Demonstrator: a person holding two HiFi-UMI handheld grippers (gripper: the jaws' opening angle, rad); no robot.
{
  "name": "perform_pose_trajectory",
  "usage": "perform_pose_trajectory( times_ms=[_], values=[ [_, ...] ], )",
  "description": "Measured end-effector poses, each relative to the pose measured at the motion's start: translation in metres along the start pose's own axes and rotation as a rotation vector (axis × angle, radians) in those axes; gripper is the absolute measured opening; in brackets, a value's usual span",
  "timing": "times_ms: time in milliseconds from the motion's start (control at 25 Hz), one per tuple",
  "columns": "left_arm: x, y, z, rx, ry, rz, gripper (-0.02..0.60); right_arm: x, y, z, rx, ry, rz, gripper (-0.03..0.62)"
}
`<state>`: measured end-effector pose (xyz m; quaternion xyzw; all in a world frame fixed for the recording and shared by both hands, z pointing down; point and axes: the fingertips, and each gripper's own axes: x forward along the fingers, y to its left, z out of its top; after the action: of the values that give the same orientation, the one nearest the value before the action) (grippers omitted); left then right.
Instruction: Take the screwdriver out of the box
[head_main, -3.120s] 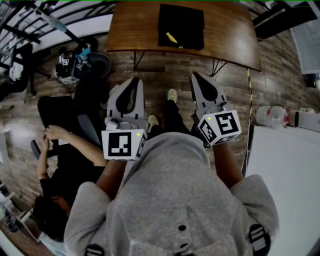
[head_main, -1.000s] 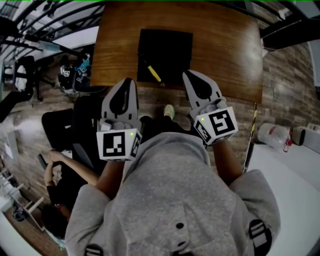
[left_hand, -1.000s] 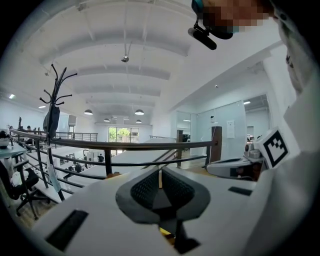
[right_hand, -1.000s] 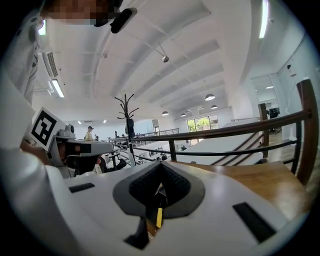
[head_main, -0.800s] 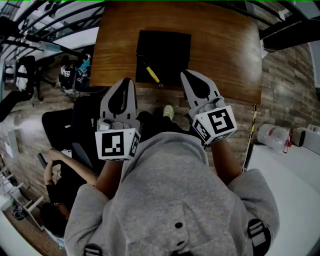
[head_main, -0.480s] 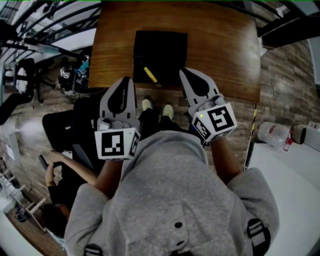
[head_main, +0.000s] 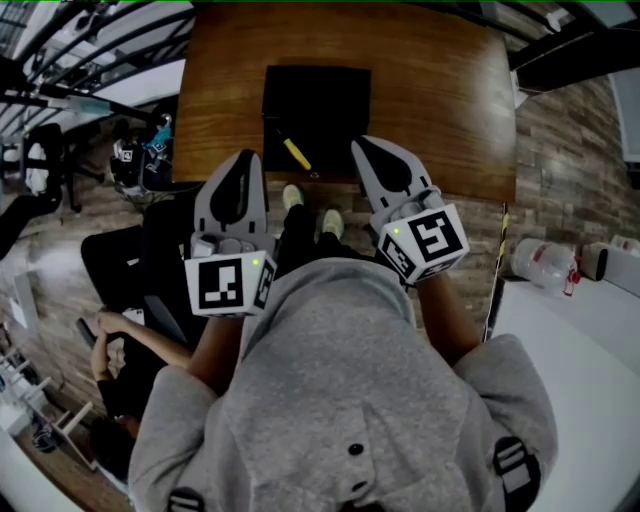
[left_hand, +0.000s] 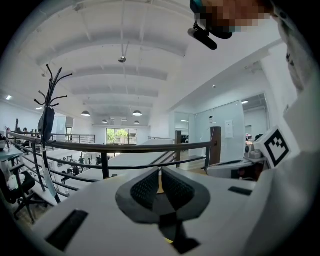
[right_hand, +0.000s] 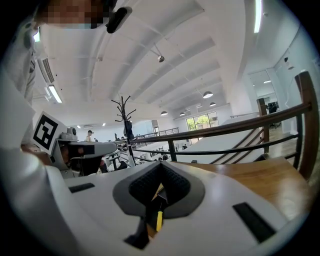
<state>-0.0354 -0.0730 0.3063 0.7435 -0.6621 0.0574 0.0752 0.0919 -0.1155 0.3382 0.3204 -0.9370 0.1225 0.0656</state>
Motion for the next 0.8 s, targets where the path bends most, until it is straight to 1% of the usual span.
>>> perform_pose_trajectory(
  times_ms=[320, 560, 800],
  values=[
    [0.017, 0.034, -0.002, -0.019, 0.005, 0.006, 0.029, 0.033, 0.002, 0.001, -0.020, 0.038, -0.004, 0.015],
    [0.037, 0.057, 0.000, -0.032, 0.000, -0.010, 0.029, 0.061, 0.003, 0.002, -0.034, 0.068, -0.009, 0.015],
    [0.055, 0.087, -0.001, -0.044, 0.005, -0.018, 0.029, 0.092, 0.005, -0.002, -0.054, 0.130, -0.024, 0.015]
  ],
)
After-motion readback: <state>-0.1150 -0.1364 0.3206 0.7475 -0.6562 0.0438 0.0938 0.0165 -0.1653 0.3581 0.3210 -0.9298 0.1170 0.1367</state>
